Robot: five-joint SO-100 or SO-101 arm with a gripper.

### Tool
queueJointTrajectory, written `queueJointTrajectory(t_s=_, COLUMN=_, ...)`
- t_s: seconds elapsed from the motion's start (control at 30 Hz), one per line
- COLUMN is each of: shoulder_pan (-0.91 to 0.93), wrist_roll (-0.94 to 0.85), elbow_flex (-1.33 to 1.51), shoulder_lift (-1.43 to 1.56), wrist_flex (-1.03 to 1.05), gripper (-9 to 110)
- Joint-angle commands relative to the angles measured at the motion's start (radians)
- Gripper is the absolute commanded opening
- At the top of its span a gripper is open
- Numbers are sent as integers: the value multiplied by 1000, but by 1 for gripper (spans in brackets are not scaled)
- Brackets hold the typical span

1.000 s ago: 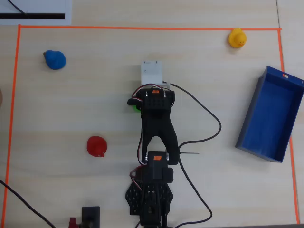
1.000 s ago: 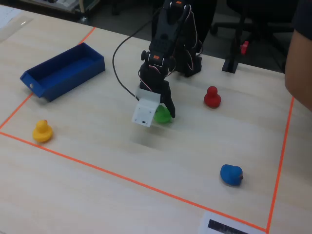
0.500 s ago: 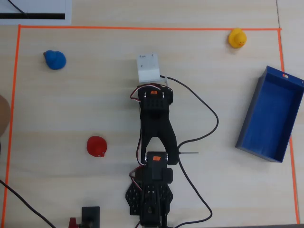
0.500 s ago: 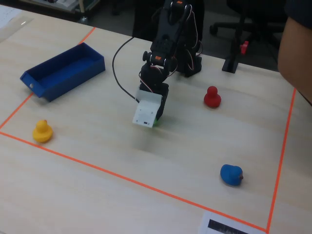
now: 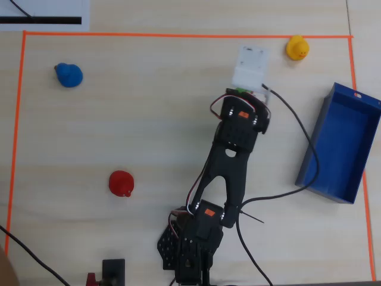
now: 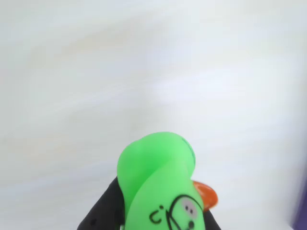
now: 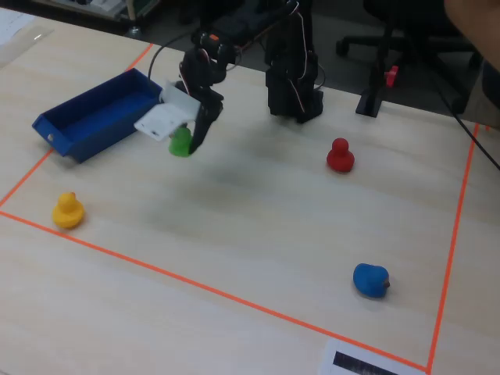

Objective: Grasp green duck and put it into box.

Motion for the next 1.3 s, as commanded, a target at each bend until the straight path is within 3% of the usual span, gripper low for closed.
queueJointTrajectory(t_s=0.0, shoulder_pan=149, wrist_roll=-25, elbow_flex=-189, shoulder_lift=11, wrist_flex=17, gripper=0)
queueJointTrajectory(t_s=0.27, shoulder_pan=460, wrist_roll=-77, elbow_flex=-566, shoulder_lift=-247, wrist_flex=-8, gripper=0)
queueJointTrajectory(t_s=0.47, shoulder_pan=583, wrist_roll=-67, elbow_flex=-637, shoulder_lift=-422, wrist_flex=-209, gripper=0)
queueJointTrajectory(t_s=0.8, shoulder_pan=641, wrist_roll=-67, elbow_flex=-634, shoulder_lift=-611, wrist_flex=-430, gripper=0)
queueJointTrajectory(t_s=1.27, shoulder_pan=615, wrist_roll=-75, elbow_flex=-523, shoulder_lift=-653, wrist_flex=-456, gripper=0)
